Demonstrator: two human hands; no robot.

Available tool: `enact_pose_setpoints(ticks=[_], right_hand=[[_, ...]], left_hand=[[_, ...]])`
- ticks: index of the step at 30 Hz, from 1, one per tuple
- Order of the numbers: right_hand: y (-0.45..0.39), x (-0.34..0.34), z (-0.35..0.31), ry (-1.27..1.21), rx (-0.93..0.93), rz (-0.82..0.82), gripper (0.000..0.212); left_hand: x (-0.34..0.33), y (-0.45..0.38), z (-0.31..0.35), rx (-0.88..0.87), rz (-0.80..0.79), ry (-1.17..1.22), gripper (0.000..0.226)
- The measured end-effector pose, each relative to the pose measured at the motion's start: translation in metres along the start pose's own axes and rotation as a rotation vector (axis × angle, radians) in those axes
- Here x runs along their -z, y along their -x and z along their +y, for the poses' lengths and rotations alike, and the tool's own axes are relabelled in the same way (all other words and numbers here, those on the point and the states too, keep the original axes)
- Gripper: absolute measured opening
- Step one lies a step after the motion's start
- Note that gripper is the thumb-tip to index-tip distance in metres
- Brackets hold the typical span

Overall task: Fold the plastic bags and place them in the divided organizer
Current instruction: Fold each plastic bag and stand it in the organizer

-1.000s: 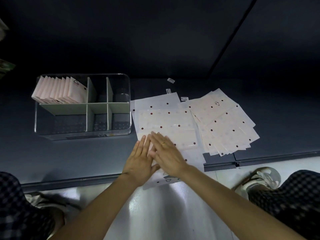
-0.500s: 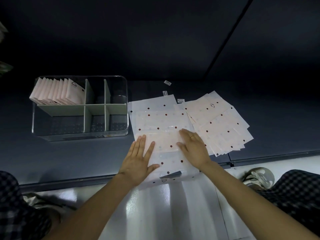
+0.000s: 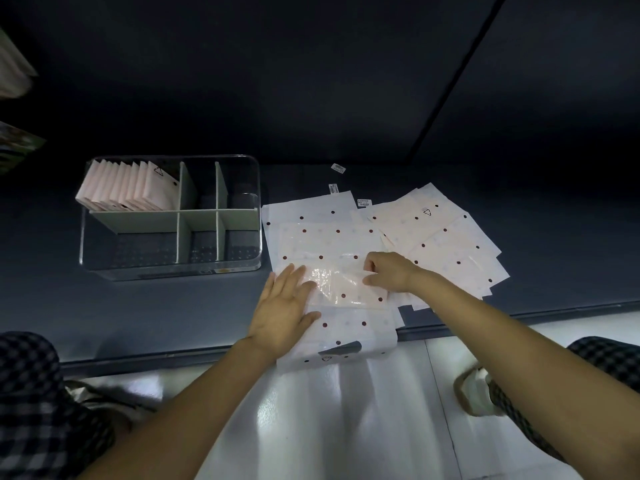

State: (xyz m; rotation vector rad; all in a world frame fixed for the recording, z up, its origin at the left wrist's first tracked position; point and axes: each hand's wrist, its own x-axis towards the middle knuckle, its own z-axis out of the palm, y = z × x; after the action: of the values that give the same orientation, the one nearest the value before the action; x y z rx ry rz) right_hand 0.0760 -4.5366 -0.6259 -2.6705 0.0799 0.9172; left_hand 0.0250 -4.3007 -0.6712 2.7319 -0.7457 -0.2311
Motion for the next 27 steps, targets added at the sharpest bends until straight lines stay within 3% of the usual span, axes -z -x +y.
enact_pose_setpoints(ticks=[3, 5, 8, 10, 14, 17, 21, 24, 27], right_hand=[[0.024, -0.008, -0.005, -0.232, -0.053, -0.045, 0.023], [0.042, -0.020, -0.010, -0.359, -0.101, -0.039, 0.027], [0.066, -0.049, -0.018, -0.545, -0.189, -0.063, 0.021], [0.082, -0.072, -0.025, -0.759, -0.288, -0.066, 0.008], [0.104, -0.108, -0.043, -1.149, -0.361, -0.120, 0.009], [0.108, -0.112, -0.048, -1.084, -0.263, -0.082, 0.023], [0.101, -0.102, -0.030, -0.754, -0.023, 0.263, 0.018], [0.091, -0.101, -0.021, -0.430, 0.195, 0.170, 0.044], [0.079, -0.108, -0.028, -0.429, 0.265, 0.167, 0.043]], left_hand=[[0.004, 0.007, 0.013, -0.132, 0.101, 0.054, 0.047], [0.002, 0.016, 0.022, -0.157, 0.042, 0.048, 0.051], [-0.002, 0.029, 0.028, -0.140, -0.030, 0.036, 0.059], [-0.001, 0.036, 0.028, -0.166, 0.011, 0.015, 0.056], [0.005, 0.051, 0.025, -0.194, 0.097, 0.056, 0.049], [0.003, 0.059, 0.018, -0.116, 0.074, 0.126, 0.046], [-0.006, 0.060, 0.010, -0.005, 0.061, 0.262, 0.040], [-0.007, 0.057, 0.011, 0.038, 0.079, 0.361, 0.032], [-0.008, 0.053, 0.010, 0.103, 0.076, 0.455, 0.021]])
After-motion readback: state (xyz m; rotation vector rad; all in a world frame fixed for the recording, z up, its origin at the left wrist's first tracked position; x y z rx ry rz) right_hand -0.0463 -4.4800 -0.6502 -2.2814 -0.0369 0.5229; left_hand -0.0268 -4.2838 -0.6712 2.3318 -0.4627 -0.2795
